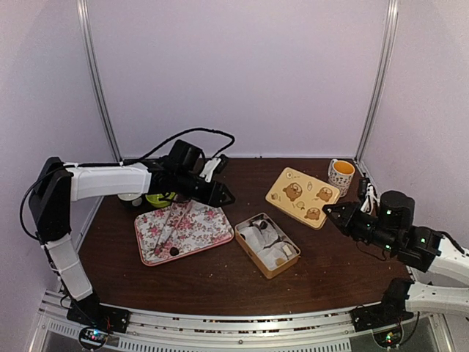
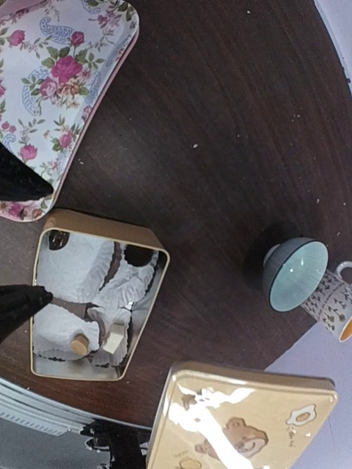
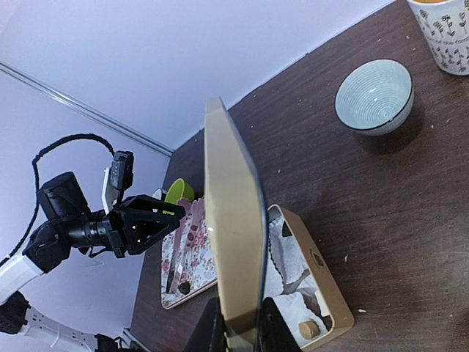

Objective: Pack the chocolate

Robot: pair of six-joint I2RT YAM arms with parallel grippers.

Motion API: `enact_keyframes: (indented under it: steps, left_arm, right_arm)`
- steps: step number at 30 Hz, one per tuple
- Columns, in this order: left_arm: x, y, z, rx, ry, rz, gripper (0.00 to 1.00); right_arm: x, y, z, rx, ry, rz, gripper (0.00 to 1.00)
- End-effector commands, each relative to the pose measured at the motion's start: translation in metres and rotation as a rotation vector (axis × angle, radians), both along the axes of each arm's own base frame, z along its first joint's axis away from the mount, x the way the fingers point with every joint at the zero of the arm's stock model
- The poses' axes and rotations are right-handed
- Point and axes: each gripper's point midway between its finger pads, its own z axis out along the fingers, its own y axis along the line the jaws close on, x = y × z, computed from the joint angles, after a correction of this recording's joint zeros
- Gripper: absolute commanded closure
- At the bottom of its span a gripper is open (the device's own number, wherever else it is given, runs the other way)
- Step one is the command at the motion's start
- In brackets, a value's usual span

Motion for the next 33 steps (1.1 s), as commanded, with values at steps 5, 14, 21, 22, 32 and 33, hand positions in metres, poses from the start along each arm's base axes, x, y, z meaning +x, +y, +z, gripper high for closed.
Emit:
enact_keyframes:
  steps: [5, 14, 21, 22, 32, 33]
  left_arm:
    - [0.022, -0.021, -0.031, 0.179, -0.05, 0.033, 0.62]
    - [0.039, -0.033, -0.081, 0.376, 0.025, 0.044, 0.84]
    - [0.035, -0.031, -0.113, 0.463, 0.076, 0.039, 0.88]
    - [0.034, -0.03, -0.118, 0.478, 0.081, 0.037, 0.89]
    - [0.014, 0.004, -0.142, 0.688, 0.137, 0.027, 1.0]
    - [0.012, 0.011, -0.143, 0.713, 0.14, 0.033, 1.0]
  right_arm:
    - [-0.019, -0.051, -0.005, -0.282, -0.001, -0.067, 0.94]
    - [-0.021, -0.049, -0.002, -0.275, -0.019, -0.048, 0.93]
    - [-0.02, -0.046, -0.004, -0.288, -0.022, -0.029, 0.91]
    - [-0.02, -0.046, -0.004, -0.289, -0.022, -0.028, 0.91]
    - [-0.019, -0.051, -0.001, -0.287, -0.037, -0.058, 0.9]
    - [-0.018, -0.05, -0.002, -0.291, -0.032, -0.057, 0.9]
